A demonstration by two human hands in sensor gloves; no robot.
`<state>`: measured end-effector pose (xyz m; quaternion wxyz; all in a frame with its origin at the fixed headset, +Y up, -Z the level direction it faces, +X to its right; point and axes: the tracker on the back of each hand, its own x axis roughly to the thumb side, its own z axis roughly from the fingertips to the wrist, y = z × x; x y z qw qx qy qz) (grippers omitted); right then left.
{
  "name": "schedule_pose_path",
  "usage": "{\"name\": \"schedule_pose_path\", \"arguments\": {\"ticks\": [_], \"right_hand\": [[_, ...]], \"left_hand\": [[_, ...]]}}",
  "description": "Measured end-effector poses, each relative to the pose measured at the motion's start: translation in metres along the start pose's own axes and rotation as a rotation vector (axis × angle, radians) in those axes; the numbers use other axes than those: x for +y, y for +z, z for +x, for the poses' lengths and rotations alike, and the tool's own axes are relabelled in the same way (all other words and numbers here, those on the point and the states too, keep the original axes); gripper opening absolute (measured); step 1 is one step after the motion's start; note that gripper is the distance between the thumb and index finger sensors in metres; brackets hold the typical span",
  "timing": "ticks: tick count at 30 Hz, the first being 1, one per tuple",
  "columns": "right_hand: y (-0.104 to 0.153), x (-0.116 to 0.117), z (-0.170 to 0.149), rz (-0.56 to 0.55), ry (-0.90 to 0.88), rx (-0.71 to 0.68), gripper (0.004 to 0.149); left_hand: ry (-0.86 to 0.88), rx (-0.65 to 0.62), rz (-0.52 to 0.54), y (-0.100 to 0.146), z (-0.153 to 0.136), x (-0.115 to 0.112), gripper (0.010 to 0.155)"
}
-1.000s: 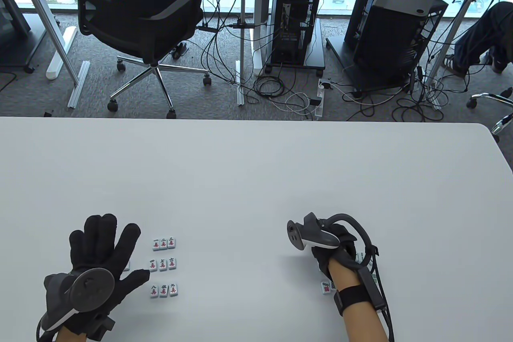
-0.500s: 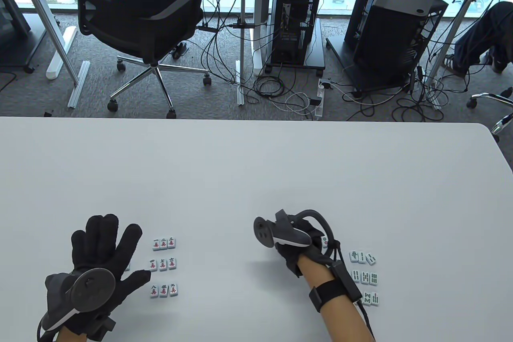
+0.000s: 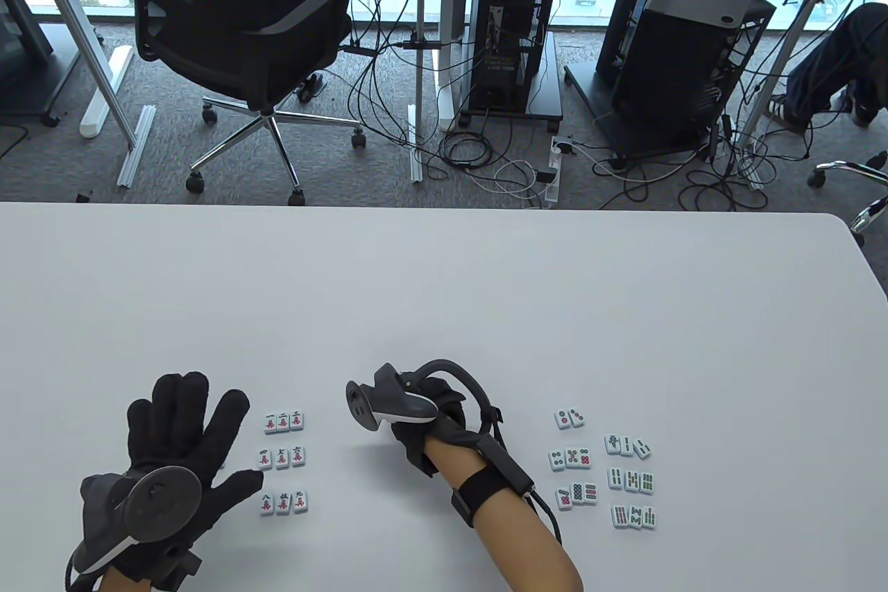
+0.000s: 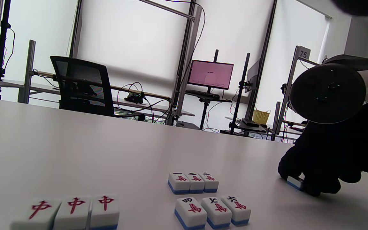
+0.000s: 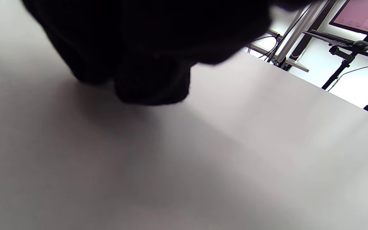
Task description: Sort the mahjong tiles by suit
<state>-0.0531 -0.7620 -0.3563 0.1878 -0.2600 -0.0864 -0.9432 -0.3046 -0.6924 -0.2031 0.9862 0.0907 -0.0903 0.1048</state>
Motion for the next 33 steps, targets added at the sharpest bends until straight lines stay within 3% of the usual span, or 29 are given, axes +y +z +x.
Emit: {"name": "schedule_pose_path", "arguments": {"ticks": [5, 10, 14, 19, 23, 33], "right_hand": [[0.013, -0.004, -0.022, -0.013, -0.021, 0.009, 0.064], [0.037, -0.004, -0.074, -0.024, 0.004, 0.09, 0.065], [0.062, 0.011, -0.123, 0.006, 0.045, 0.178, 0.062], [0.084, 0.043, -0.159, 0.108, 0.043, 0.211, 0.059], [0.093, 0.067, -0.172, 0.12, 0.007, 0.232, 0.059], [0.085, 0.088, -0.167, 0.11, 0.035, 0.198, 0.056]], "left_hand": [[0.0, 0.002, -0.01, 0.0, 0.001, 0.0, 0.09], [-0.003, 0.004, -0.018, -0.001, 0.002, -0.001, 0.09], [-0.006, 0.003, -0.025, -0.001, 0.003, -0.001, 0.09], [-0.014, -0.003, -0.034, -0.002, 0.005, -0.003, 0.09], [-0.02, -0.004, -0.044, -0.003, 0.006, -0.004, 0.09], [-0.023, 0.006, -0.061, -0.004, 0.006, -0.006, 0.09]]}}
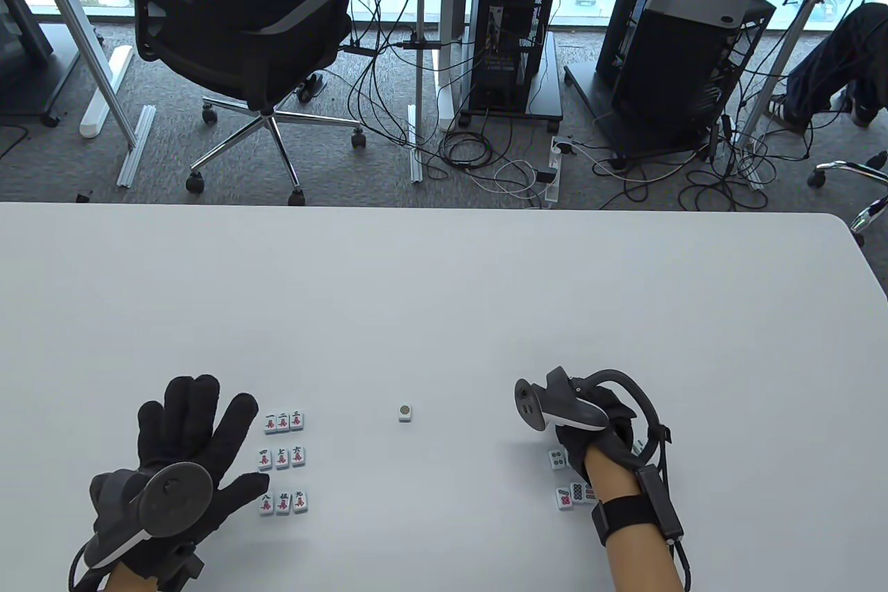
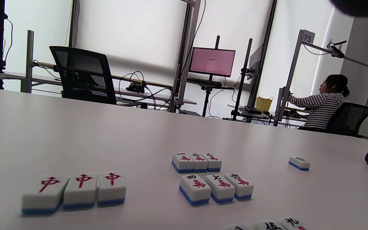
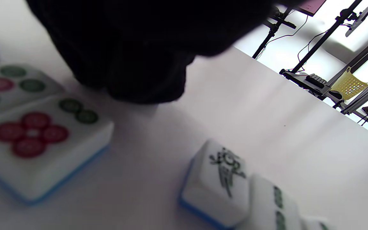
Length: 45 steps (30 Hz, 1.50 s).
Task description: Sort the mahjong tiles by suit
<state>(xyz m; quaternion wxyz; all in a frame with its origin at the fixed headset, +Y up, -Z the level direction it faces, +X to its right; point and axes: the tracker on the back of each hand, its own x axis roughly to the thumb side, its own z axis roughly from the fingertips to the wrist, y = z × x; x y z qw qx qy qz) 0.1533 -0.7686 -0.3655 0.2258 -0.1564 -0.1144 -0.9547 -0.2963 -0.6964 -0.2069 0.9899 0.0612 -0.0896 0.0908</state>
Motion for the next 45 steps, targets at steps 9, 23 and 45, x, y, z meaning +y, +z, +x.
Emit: {"name": "schedule_pose_path", "arguments": {"ticks": [9, 23, 45], "right_hand": [[-0.008, -0.036, 0.027, -0.108, -0.147, 0.0, 0.058], [-0.027, -0.083, 0.135, -0.189, -0.227, -0.201, 0.058], [-0.028, -0.084, 0.146, -0.202, -0.196, -0.209, 0.061]], "left_hand": [[0.012, -0.006, 0.005, -0.001, -0.001, 0.0, 0.09], [0.019, -0.022, 0.01, 0.0, 0.0, 0.0, 0.09], [0.023, -0.03, 0.015, 0.002, 0.001, 0.0, 0.089]]}}
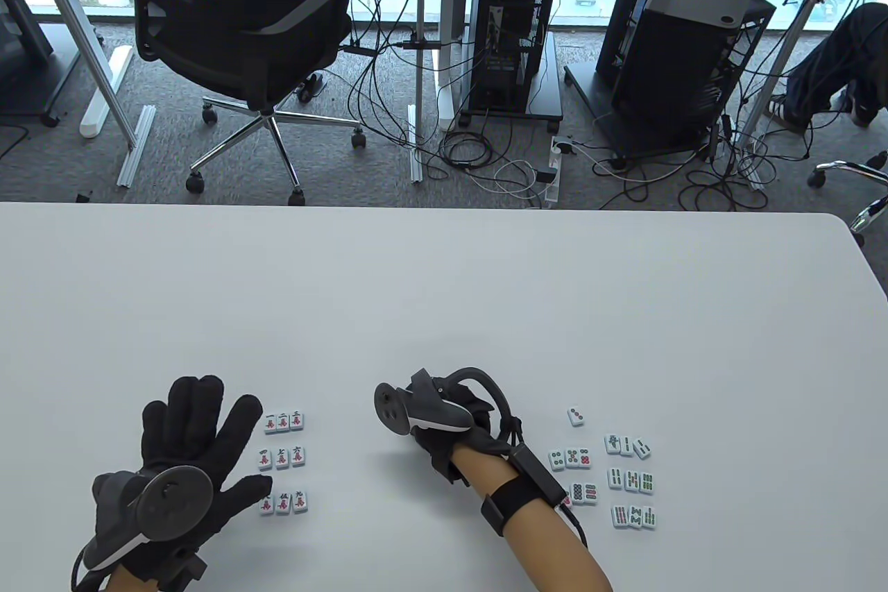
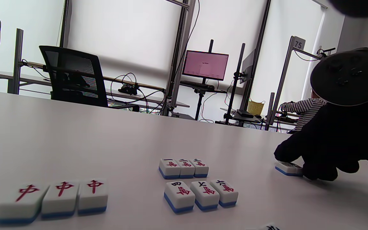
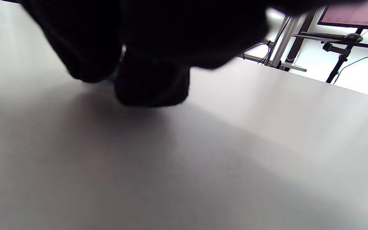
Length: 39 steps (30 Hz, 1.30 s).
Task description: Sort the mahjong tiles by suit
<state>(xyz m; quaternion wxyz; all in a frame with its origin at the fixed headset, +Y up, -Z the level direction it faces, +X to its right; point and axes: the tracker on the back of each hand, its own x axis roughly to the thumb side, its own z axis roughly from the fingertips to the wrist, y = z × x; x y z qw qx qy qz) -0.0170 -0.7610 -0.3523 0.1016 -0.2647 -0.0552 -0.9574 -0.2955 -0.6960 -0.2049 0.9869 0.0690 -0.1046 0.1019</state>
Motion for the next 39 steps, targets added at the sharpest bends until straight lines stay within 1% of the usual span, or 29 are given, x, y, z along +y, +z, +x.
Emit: {"name": "schedule_pose_path", "arguments": {"ticks": [5, 8, 11, 13, 16, 21, 25, 30, 34, 36, 39], "right_hand": [[0.015, -0.017, -0.027, -0.025, 0.022, 0.047, 0.064], [0.028, -0.025, -0.055, -0.038, 0.05, 0.101, 0.064], [0.042, -0.027, -0.085, -0.025, 0.074, 0.172, 0.063], [0.052, -0.025, -0.104, -0.007, 0.099, 0.208, 0.063], [0.066, -0.013, -0.13, 0.059, 0.136, 0.244, 0.062], [0.082, 0.011, -0.156, 0.156, 0.189, 0.274, 0.062], [0.086, 0.027, -0.163, 0.21, 0.216, 0.268, 0.062], [0.084, 0.039, -0.164, 0.218, 0.231, 0.253, 0.062], [0.079, 0.048, -0.16, 0.234, 0.229, 0.244, 0.057], [0.077, 0.048, -0.158, 0.224, 0.231, 0.251, 0.055], [0.073, 0.047, -0.156, 0.248, 0.24, 0.264, 0.055]], "left_hand": [[0.0, 0.0, 0.0, 0.0, 0.0, 0.0, 0.089], [0.0, 0.0, 0.0, 0.0, 0.0, 0.0, 0.089], [0.0, 0.001, -0.005, 0.0, 0.0, 0.0, 0.089], [-0.001, 0.001, -0.01, 0.0, 0.001, -0.001, 0.089], [-0.003, 0.001, -0.013, 0.0, 0.001, -0.001, 0.089], [-0.009, 0.004, -0.026, -0.001, 0.001, -0.002, 0.089], [-0.007, 0.007, -0.036, -0.001, 0.002, -0.003, 0.089], [-0.007, 0.007, -0.049, -0.002, 0.003, -0.005, 0.089], [-0.008, 0.007, -0.053, -0.003, 0.004, -0.005, 0.089], [-0.006, 0.007, -0.054, -0.003, 0.004, -0.005, 0.089], [-0.005, 0.004, -0.055, -0.003, 0.005, -0.004, 0.089]]}}
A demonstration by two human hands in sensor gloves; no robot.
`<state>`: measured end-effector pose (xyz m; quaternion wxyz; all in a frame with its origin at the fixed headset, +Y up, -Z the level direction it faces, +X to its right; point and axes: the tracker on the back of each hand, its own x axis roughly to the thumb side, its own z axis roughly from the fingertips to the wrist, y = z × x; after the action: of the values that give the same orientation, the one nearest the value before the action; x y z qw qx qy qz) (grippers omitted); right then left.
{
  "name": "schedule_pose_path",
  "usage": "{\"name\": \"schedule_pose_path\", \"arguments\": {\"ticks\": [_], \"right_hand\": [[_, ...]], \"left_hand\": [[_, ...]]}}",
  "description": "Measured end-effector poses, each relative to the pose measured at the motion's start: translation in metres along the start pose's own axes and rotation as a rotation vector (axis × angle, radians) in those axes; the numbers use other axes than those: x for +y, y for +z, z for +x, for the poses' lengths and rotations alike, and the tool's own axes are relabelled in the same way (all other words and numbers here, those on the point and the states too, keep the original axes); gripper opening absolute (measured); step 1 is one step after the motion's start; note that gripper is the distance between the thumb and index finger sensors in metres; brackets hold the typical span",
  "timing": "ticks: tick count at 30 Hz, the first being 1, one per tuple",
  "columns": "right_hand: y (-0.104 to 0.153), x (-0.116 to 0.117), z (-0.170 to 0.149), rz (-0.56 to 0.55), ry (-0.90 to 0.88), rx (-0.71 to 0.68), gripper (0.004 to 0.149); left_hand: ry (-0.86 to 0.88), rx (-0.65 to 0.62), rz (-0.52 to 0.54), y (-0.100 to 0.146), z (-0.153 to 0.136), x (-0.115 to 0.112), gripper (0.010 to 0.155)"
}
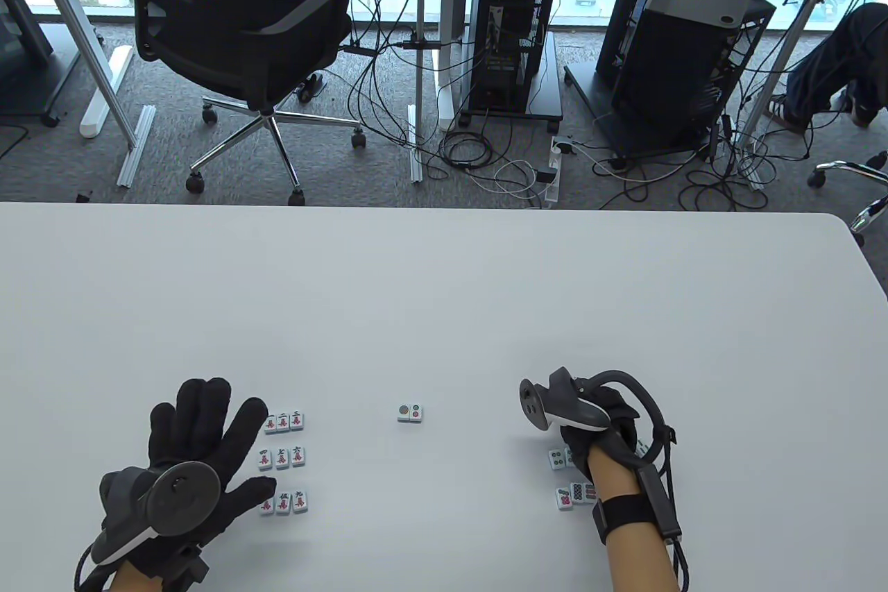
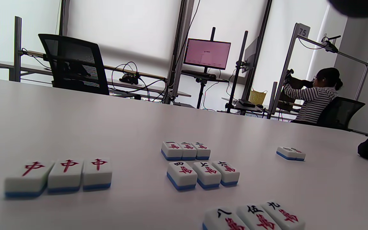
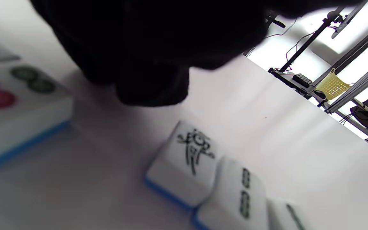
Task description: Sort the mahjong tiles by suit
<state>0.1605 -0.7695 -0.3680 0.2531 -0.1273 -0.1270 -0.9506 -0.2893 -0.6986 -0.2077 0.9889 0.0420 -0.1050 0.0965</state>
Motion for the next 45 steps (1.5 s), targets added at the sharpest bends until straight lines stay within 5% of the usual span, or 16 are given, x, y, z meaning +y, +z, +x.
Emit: {"name": "schedule_pose_path", "arguments": {"ticks": [7, 13, 24, 37, 45], "right_hand": [[0.002, -0.023, 0.023, -0.098, -0.054, -0.024, 0.057], [0.005, -0.067, 0.077, -0.23, -0.153, -0.14, 0.058], [-0.012, -0.094, 0.139, -0.18, -0.214, -0.204, 0.058], [-0.016, -0.093, 0.149, -0.171, -0.204, -0.208, 0.06], [0.008, -0.099, 0.103, -0.22, -0.213, -0.167, 0.065]], "left_hand": [[0.006, -0.007, 0.014, 0.001, 0.002, 0.003, 0.089], [0.005, -0.01, 0.027, 0.002, 0.002, 0.006, 0.089], [0.012, -0.023, 0.045, 0.004, 0.003, 0.009, 0.089], [0.016, -0.029, 0.051, 0.005, 0.003, 0.008, 0.089], [0.014, -0.03, 0.044, 0.005, 0.003, 0.007, 0.089]]}}
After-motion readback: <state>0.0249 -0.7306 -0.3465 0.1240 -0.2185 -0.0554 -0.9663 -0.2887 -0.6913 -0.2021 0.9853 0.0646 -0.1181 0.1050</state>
